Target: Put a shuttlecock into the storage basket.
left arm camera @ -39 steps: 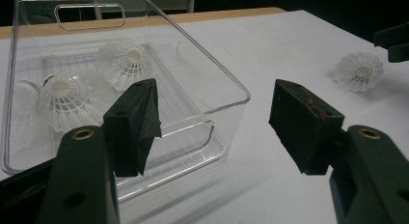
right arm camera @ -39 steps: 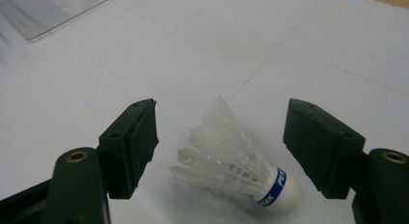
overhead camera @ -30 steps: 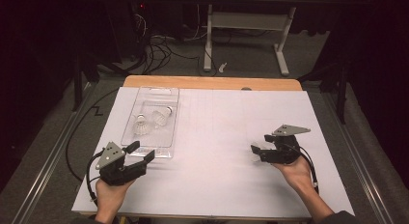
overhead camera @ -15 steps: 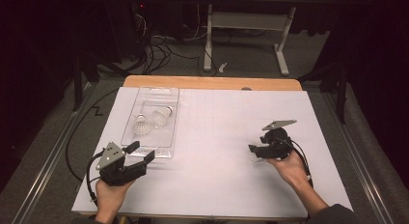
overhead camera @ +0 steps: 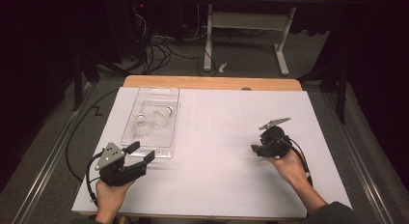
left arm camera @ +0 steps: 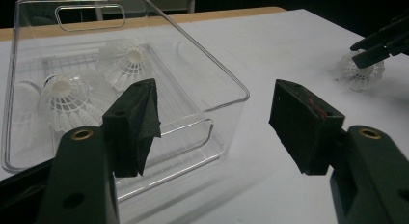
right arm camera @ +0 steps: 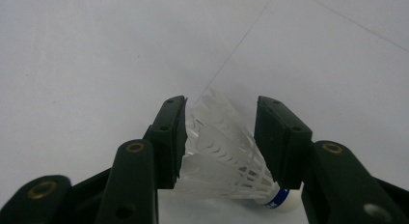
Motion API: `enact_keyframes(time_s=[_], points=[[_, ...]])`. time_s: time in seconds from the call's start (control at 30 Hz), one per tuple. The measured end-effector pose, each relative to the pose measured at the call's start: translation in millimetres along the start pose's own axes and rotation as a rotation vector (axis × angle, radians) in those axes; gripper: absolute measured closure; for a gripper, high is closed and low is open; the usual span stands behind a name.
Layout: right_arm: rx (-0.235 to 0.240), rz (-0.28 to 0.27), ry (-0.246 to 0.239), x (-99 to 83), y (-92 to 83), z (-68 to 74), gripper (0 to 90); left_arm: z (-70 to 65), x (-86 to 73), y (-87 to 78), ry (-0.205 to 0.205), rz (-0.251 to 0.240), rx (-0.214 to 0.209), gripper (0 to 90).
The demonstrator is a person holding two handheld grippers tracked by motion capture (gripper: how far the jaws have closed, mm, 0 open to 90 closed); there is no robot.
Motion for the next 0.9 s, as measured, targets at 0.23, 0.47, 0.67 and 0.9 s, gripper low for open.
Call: enact_keyframes(time_s=[0.23,0.47,0.67,0.9], points=[[-0.037,0.018,-0.013,-3.0,-3.5,-0.6,62.4,-2.2,-0.5,1.5,0.008,0.001,0.002,35.3],[-0.063,0.017,-0.022,-4.8,-7.1,-2.3,70.7,-1.6,-0.8,1.8,0.006,0.003,0.002,35.3],[-0.096,0.003,-0.052,-4.1,-10.8,-2.9,79.6,-1.0,-0.8,1.4,0.002,0.002,0.005,35.0],[-0.115,-0.006,-0.068,-3.7,-14.5,-4.2,86.1,-0.8,-1.1,1.9,0.003,0.005,0.004,35.0]])
Point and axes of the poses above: each handheld gripper's, and its own axes: y roughly forward along the jaws, x roughly out of its top, z roughly to its left, the point moved 5 cm from there along y, roughly forward along the jaws, and after that the axes turned 15 degrees about x, right-handed, at the moved point
